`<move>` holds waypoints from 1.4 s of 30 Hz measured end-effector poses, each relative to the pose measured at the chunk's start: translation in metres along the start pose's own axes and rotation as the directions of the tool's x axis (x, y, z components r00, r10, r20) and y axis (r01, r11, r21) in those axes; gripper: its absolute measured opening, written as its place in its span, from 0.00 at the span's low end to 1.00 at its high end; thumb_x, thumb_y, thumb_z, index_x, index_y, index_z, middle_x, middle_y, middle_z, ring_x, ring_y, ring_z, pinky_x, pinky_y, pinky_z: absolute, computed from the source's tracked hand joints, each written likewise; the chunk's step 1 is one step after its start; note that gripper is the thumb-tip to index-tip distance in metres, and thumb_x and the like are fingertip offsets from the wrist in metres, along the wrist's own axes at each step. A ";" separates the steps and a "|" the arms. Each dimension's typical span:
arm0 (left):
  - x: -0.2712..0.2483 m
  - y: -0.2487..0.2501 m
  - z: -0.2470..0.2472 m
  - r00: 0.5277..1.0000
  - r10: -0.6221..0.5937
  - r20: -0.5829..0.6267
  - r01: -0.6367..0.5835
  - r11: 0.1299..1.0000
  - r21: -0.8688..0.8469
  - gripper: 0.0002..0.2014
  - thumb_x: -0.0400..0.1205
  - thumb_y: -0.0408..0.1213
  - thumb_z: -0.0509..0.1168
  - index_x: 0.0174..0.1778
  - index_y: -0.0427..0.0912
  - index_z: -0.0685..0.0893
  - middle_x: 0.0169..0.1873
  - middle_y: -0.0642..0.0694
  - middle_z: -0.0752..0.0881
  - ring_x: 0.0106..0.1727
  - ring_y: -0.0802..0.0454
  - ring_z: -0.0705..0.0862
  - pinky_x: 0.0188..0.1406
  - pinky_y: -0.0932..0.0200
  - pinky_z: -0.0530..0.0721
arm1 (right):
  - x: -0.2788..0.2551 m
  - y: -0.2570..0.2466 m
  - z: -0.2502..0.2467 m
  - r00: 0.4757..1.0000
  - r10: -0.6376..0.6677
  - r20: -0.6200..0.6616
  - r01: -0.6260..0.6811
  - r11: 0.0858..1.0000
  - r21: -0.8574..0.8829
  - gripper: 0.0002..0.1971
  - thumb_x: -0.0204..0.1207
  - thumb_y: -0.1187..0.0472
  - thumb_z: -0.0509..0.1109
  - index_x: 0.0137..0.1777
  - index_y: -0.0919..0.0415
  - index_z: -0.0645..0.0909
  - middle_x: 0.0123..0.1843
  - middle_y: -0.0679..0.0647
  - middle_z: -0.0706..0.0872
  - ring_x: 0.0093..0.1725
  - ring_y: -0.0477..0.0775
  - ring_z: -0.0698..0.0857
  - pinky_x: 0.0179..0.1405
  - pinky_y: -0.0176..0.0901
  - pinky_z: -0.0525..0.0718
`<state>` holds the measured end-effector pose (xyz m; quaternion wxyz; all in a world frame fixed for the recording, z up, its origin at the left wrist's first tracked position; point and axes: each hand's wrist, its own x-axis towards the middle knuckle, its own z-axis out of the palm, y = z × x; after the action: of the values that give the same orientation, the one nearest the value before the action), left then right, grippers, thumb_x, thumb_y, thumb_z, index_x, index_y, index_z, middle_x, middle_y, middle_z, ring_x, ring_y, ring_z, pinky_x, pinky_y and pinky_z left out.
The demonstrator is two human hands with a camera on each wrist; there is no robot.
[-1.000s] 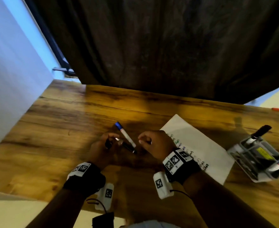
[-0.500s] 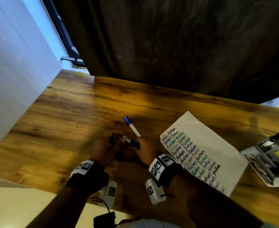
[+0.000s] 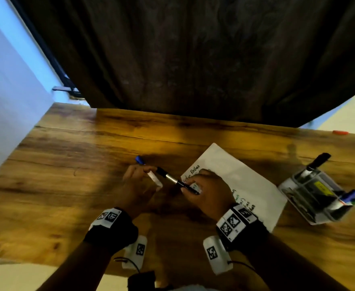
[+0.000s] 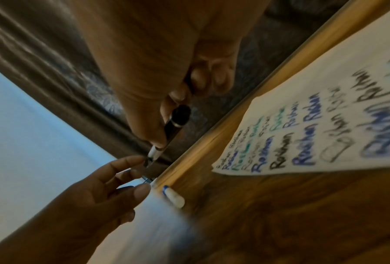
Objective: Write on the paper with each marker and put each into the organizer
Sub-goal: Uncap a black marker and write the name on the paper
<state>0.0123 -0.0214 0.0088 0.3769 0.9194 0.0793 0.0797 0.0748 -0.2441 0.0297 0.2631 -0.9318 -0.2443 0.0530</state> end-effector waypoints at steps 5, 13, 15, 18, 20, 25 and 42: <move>0.012 0.026 0.038 0.990 0.115 0.078 -0.115 0.993 -0.012 0.24 0.71 0.39 0.80 0.63 0.48 0.83 0.57 0.49 0.78 0.55 0.55 0.78 0.53 0.59 0.79 | -0.020 0.029 -0.035 1.000 -0.004 -0.001 0.004 0.998 0.063 0.10 0.72 0.44 0.74 0.48 0.47 0.87 0.46 0.41 0.84 0.46 0.39 0.82 0.42 0.26 0.80; 0.026 0.084 0.080 0.918 0.261 0.299 -0.261 0.964 -0.039 0.10 0.84 0.42 0.65 0.61 0.51 0.80 0.52 0.57 0.81 0.48 0.62 0.79 0.44 0.70 0.74 | -0.056 0.061 -0.077 0.979 0.151 -0.137 -0.115 0.963 0.242 0.07 0.78 0.48 0.71 0.53 0.46 0.86 0.43 0.37 0.89 0.41 0.30 0.84 0.37 0.19 0.76; 0.026 0.097 0.086 0.886 0.309 0.346 -0.313 0.949 -0.045 0.11 0.86 0.42 0.62 0.62 0.47 0.80 0.54 0.51 0.82 0.50 0.58 0.79 0.46 0.64 0.76 | -0.061 0.062 -0.088 0.972 0.170 -0.163 -0.094 0.914 0.394 0.06 0.79 0.50 0.71 0.52 0.47 0.86 0.38 0.41 0.91 0.41 0.34 0.87 0.37 0.24 0.79; 0.027 0.121 0.095 0.829 0.380 0.411 -0.403 0.915 -0.032 0.14 0.85 0.42 0.63 0.65 0.43 0.79 0.59 0.48 0.82 0.57 0.56 0.80 0.56 0.61 0.80 | -0.064 0.063 -0.106 0.983 0.164 -0.082 -0.076 0.771 0.632 0.05 0.80 0.55 0.71 0.51 0.54 0.87 0.37 0.52 0.92 0.36 0.46 0.90 0.42 0.35 0.85; 0.024 0.134 0.100 0.800 0.483 0.355 -0.474 0.872 -0.119 0.13 0.85 0.44 0.60 0.60 0.41 0.79 0.55 0.47 0.82 0.53 0.58 0.80 0.52 0.67 0.80 | -0.063 0.065 -0.112 0.995 0.099 -0.012 -0.064 0.725 0.685 0.07 0.81 0.55 0.70 0.49 0.57 0.88 0.37 0.56 0.92 0.34 0.51 0.88 0.41 0.41 0.86; 0.023 0.137 0.106 0.780 0.489 0.391 -0.509 0.859 -0.059 0.07 0.79 0.44 0.65 0.45 0.44 0.78 0.41 0.54 0.78 0.43 0.57 0.78 0.42 0.59 0.78 | -0.065 0.068 -0.107 0.998 0.009 0.070 -0.052 0.759 0.649 0.17 0.81 0.41 0.63 0.44 0.50 0.88 0.41 0.54 0.91 0.44 0.50 0.89 0.56 0.57 0.85; 0.039 0.028 0.023 0.939 -0.065 0.338 -0.048 0.948 0.316 0.21 0.78 0.37 0.71 0.23 0.51 0.69 0.18 0.54 0.72 0.22 0.60 0.71 0.25 0.61 0.64 | -0.063 0.086 -0.188 0.963 -0.212 -0.168 0.269 0.817 0.510 0.18 0.84 0.49 0.60 0.38 0.56 0.84 0.44 0.50 0.87 0.47 0.54 0.87 0.46 0.48 0.84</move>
<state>0.0573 -0.0491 0.0158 0.2314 0.9675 0.0279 -0.0979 0.0993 -0.4260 0.1440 0.5258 -0.7865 -0.3219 0.0361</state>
